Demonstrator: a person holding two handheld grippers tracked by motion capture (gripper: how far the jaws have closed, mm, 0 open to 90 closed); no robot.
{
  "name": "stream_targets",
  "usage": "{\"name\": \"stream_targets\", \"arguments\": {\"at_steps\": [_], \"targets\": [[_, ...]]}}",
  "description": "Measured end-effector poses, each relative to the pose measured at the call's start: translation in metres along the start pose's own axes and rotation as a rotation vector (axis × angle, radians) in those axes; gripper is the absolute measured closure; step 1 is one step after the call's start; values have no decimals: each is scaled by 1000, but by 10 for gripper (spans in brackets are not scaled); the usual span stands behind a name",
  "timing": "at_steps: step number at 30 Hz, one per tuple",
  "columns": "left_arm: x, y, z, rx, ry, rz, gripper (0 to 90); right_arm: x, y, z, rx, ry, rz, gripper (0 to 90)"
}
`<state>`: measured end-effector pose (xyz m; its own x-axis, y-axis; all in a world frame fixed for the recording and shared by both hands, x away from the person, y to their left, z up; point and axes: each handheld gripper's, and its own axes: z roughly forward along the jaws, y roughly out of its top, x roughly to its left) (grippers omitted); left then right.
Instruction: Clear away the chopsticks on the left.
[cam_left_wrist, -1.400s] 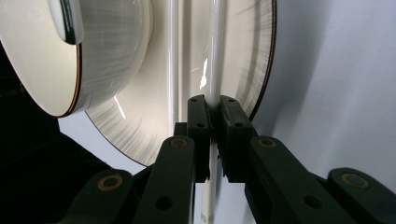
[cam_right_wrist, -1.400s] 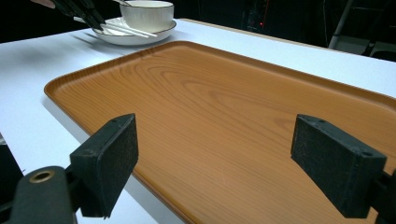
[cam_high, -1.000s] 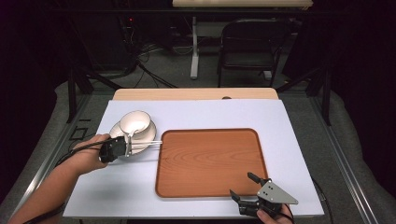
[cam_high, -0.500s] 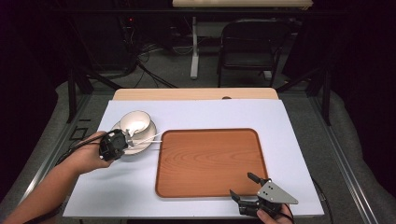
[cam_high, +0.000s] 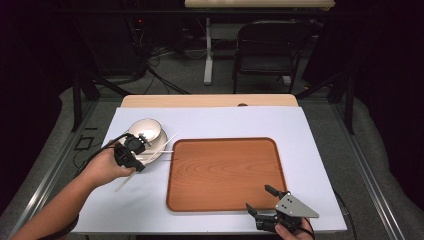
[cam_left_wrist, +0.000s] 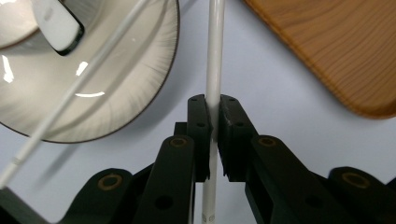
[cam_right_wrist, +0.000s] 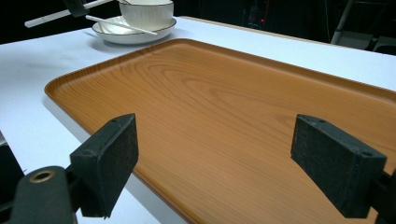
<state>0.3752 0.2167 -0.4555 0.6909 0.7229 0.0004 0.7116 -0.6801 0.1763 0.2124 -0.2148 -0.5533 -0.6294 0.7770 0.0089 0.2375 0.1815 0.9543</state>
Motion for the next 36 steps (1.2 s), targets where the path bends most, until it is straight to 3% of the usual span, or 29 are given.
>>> {"name": "stream_targets", "arguments": {"at_steps": [4,9,13,17,27,36], "targets": [[-3,5,1,-5,-58,-105,843,0,0,0,-1,0,1,143],[-8,9,6,-39,-166,-242,844,0,0,0,1,2,5,143],[-10,12,11,-63,-232,-308,843,0,0,0,-1,1,2,143],[-13,14,18,-81,-267,-377,844,-1,0,-1,0,2,3,143],[-27,20,26,-119,-286,-442,844,0,0,-1,1,3,3,143],[-37,24,36,-164,-344,-494,844,0,0,-1,-1,3,3,143]]}}
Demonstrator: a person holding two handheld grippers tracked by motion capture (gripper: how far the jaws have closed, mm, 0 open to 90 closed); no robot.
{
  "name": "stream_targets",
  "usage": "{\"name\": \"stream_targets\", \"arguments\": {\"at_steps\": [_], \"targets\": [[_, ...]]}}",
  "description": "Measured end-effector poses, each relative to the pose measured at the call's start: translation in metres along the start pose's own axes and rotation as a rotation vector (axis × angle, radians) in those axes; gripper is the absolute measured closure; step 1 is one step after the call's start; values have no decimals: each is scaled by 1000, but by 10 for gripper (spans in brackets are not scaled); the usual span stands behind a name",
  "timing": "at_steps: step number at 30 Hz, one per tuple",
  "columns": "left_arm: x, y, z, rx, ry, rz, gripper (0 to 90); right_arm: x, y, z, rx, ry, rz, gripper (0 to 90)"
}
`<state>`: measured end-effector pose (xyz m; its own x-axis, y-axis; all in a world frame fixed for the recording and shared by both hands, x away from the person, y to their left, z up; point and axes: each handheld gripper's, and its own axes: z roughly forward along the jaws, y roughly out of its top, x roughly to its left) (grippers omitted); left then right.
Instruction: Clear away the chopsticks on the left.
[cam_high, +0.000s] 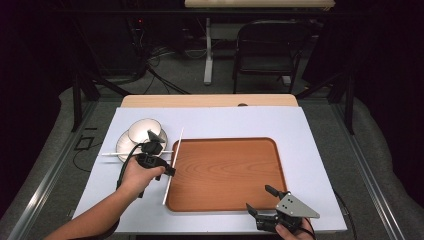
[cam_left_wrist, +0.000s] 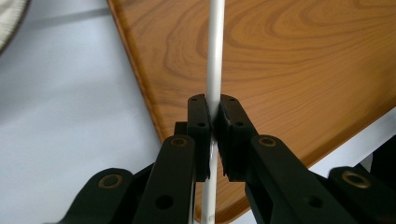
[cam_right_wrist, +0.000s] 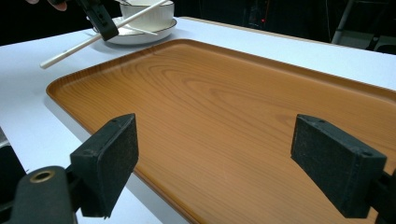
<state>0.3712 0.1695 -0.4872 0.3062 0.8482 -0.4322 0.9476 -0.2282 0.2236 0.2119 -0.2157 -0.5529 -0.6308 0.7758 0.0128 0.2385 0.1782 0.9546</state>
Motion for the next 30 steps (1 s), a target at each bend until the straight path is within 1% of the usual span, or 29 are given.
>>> {"name": "stream_targets", "arguments": {"at_steps": [4,6,7,11,14,15,20,23,30], "targets": [[-2,-1,10,20,-14,-4,843,0,0,0,0,1,0,143],[-3,-1,14,13,-14,-12,844,0,0,0,0,2,0,143],[-2,-1,16,17,-17,-16,844,0,0,0,-1,2,0,143],[0,-2,24,10,-16,-48,843,0,0,-1,-1,2,0,143],[3,-3,29,-11,-13,-74,843,0,0,-1,-1,4,1,143],[4,-3,29,-6,-12,-77,843,0,0,-1,-1,4,2,143],[10,-3,33,-15,-9,-113,843,0,0,-1,1,4,2,143],[14,-3,35,-12,-9,-134,839,0,0,-1,1,5,3,143],[19,-6,39,-8,8,-155,824,0,0,-1,3,6,5,143]]}}
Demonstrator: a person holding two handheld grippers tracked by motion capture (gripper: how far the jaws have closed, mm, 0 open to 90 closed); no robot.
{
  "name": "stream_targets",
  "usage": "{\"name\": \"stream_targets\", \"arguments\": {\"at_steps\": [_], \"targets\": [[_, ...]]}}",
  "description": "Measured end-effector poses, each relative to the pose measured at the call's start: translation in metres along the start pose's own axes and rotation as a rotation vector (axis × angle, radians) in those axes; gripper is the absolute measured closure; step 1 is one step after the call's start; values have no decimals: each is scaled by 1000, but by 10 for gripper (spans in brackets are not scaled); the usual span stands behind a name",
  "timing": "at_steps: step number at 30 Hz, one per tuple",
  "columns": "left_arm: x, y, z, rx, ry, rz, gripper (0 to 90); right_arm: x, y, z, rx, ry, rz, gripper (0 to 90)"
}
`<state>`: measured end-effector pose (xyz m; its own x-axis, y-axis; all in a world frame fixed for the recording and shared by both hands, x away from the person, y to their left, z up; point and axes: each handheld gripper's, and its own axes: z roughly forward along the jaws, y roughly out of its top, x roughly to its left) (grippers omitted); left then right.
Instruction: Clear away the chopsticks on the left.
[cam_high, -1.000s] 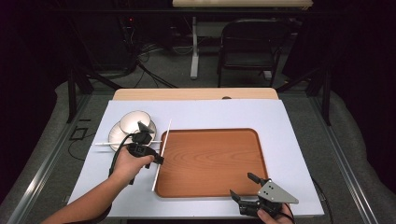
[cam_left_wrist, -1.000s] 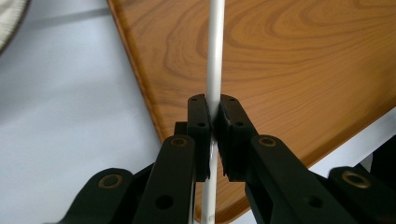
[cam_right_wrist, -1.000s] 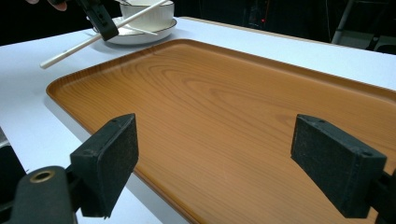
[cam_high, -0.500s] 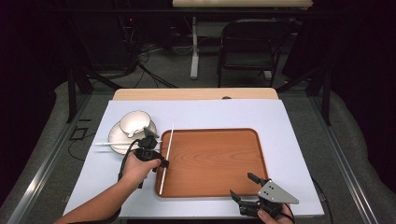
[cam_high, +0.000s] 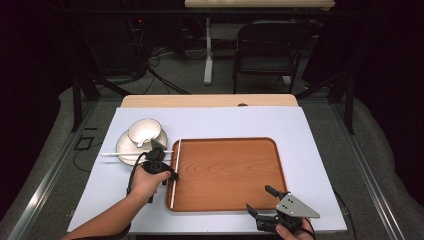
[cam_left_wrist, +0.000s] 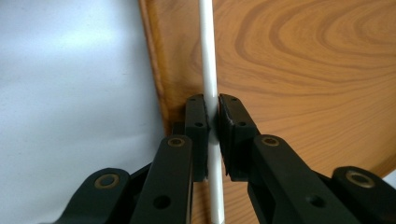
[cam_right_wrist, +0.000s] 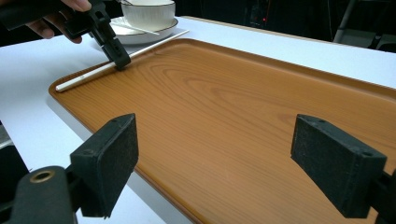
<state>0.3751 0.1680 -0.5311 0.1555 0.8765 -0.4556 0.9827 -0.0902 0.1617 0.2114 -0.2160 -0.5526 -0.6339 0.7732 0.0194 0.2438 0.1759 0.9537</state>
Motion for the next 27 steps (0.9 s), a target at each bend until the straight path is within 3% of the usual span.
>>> {"name": "stream_targets", "arguments": {"at_steps": [15,20,27], "targets": [[-3,-4,0,-1,29,12,796,0,0,0,1,3,1,143],[-7,-6,-4,-2,41,53,755,0,0,0,2,2,2,143],[-14,-8,-17,-14,89,115,679,0,0,0,2,2,6,143]]}}
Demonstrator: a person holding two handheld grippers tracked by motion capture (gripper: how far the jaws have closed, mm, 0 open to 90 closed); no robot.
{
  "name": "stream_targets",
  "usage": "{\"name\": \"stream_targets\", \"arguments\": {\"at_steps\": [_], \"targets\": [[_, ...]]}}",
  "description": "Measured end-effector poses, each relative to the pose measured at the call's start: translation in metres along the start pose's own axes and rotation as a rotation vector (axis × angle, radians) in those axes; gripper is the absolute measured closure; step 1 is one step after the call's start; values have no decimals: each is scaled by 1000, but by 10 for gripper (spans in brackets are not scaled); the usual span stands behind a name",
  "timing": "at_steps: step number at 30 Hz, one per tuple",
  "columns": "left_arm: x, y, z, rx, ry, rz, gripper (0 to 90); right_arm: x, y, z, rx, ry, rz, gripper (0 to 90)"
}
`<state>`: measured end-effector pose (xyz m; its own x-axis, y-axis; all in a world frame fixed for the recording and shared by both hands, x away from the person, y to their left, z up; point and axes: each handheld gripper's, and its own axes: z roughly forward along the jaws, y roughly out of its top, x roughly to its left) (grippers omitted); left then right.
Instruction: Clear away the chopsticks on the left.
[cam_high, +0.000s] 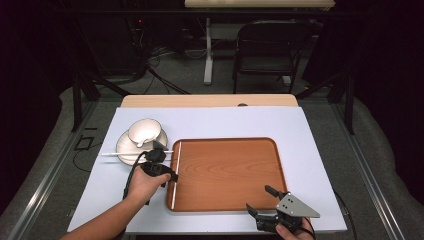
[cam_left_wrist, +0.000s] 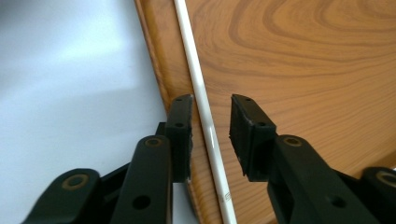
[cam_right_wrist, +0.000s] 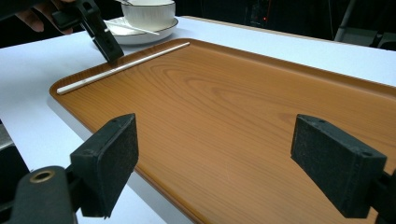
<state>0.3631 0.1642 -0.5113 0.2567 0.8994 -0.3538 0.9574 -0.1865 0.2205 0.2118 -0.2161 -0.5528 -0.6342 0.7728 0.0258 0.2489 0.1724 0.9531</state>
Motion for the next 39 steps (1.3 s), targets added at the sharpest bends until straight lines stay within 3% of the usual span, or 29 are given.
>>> {"name": "stream_targets", "arguments": {"at_steps": [5,11,34,39], "targets": [[-1,-1,-13,-11,29,45,609,0,0,0,1,-1,3,143],[3,-6,-27,-50,81,147,541,0,0,0,2,-2,7,143],[57,-13,-65,-143,255,256,429,-1,-1,1,6,-5,15,143],[69,-12,-68,-153,320,316,434,-1,-1,1,7,-4,15,143]]}}
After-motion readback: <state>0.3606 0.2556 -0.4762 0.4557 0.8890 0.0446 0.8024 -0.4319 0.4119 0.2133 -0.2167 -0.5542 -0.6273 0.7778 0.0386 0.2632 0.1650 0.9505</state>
